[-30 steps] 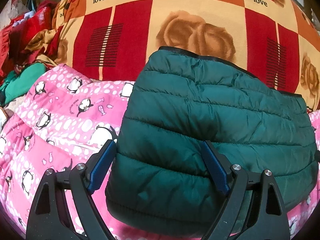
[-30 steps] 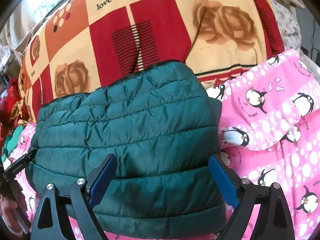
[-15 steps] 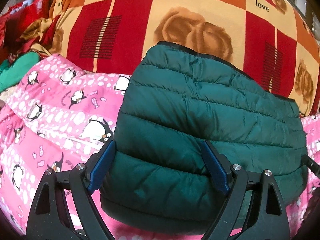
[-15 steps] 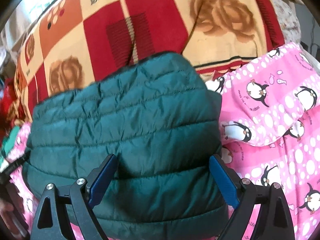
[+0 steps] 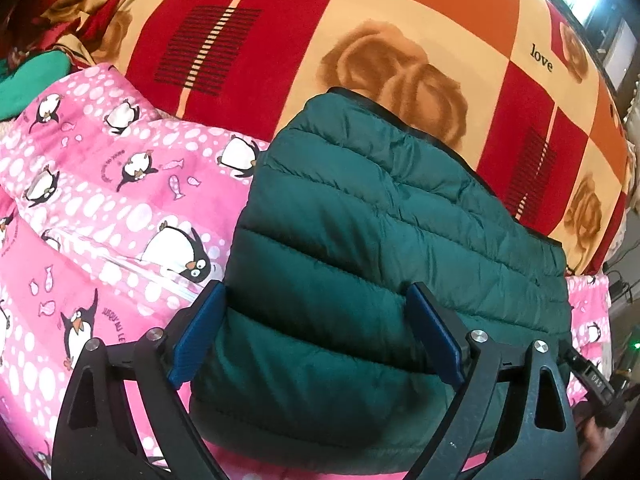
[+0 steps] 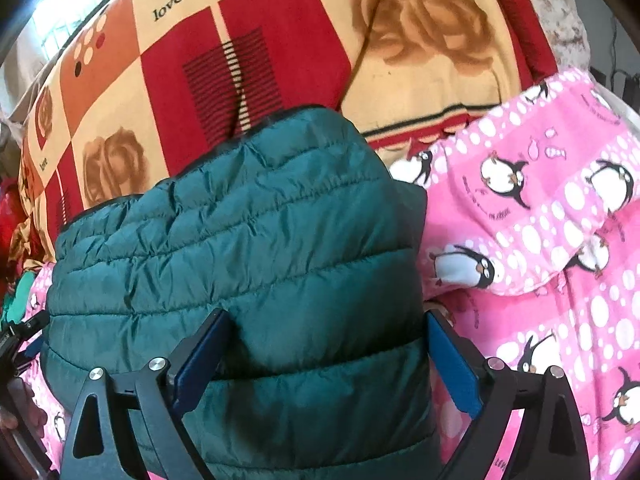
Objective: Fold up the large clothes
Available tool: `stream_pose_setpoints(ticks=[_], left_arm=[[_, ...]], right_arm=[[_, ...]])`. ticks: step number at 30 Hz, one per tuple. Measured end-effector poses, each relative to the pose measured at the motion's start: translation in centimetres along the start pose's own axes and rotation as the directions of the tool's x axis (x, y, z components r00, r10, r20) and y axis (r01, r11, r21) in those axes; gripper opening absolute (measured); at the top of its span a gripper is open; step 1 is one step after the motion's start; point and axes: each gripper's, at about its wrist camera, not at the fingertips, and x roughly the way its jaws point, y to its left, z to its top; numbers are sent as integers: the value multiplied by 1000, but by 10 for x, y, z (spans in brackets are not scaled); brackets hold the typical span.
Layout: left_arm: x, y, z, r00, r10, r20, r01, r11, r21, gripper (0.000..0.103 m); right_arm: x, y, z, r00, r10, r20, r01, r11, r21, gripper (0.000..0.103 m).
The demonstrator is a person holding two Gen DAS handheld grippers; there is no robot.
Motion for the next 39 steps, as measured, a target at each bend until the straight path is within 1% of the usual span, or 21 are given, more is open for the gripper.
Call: stream_pose_setpoints(ticks=[2, 3, 4, 5, 6, 7, 9, 11, 12, 14, 15, 16, 17, 19, 21, 23, 26, 32, 34, 36, 39], left_arm=[[1, 1, 0, 1000, -9, 1, 9, 1000, -7, 95], [3, 0, 0, 1000, -7, -5, 7, 1000, -5, 95], [3, 0, -1, 1000, 1, -8, -1, 1000, 3, 95], [4, -2, -2, 1000, 8, -7, -8, 1000, 16, 95], [4, -2, -3, 1000, 10, -4, -10, 1000, 24, 95], [4, -2, -4, 1000, 11, -2, -10, 999, 34, 95], [5, -1, -4, 1000, 6, 0, -6, 999, 38, 95], [5, 2, -3, 1000, -16, -2, 16, 1000, 16, 95], [4, 4, -2, 1000, -28, -2, 28, 1000, -1, 95], [2, 11, 1, 998, -69, -1, 69, 996, -49, 96], [1, 16, 4, 995, -95, 1, 95, 992, -80, 96], [2, 20, 6, 993, -119, 0, 118, 987, -106, 97], [3, 23, 9, 991, -134, -3, 132, 983, -125, 97], [5, 26, 11, 992, -130, -7, 127, 982, -137, 97], [4, 28, 12, 991, -129, -15, 126, 981, -148, 97], [1, 29, 11, 990, -140, -3, 138, 978, -157, 97], [-2, 26, 12, 992, -129, 2, 128, 982, -136, 97], [11, 20, 15, 996, -85, -35, 81, 992, -97, 97], [17, 26, 15, 994, -101, -50, 94, 988, -124, 97], [25, 32, 14, 987, -139, -77, 126, 980, -156, 97], [34, 34, 12, 980, -168, -104, 149, 974, -169, 98]], right_arm=[[4, 1, 2, 1000, 14, -23, -14, 1000, -2, 94], [4, 1, 2, 999, 25, -26, -25, 1000, -4, 88], [0, 2, 1, 1000, 24, -15, -24, 1000, -13, 73], [-1, 3, 1, 1000, 19, -5, -19, 1000, -22, 67], [-5, 3, -2, 1000, 12, 12, -12, 999, -31, 58], [-7, 1, -4, 1000, 9, 22, -9, 999, -31, 52], [-5, -7, -8, 1000, 22, 14, -22, 1000, -22, 52], [-5, -10, -7, 999, 37, 11, -37, 999, -17, 52], [-6, -10, -5, 999, 40, 12, -40, 999, -14, 54], [-10, -14, -2, 998, 58, 22, -58, 998, 2, 67], [-12, -16, 0, 996, 82, 31, -82, 996, 14, 78], [-13, -18, 1, 994, 102, 40, -103, 994, 26, 85], [-14, -19, 3, 994, 104, 45, -105, 994, 33, 86], [-12, -15, 5, 995, 90, 37, -91, 996, 25, 85], [-12, -9, 4, 997, 76, 34, -76, 997, 5, 86], [-10, -3, 3, 997, 67, 27, -66, 998, -20, 86], [-4, 4, 2, 999, 36, 3, -35, 998, -56, 86], [-1, 0, 3, 999, 46, 0, -46, 998, -44, 86], [2, -3, 4, 999, 37, -3, -38, 998, -52, 96], [5, -6, 5, 999, 37, -10, -38, 998, -56, 97], [15, -13, 8, 998, 53, -21, -54, 998, -40, 100]])
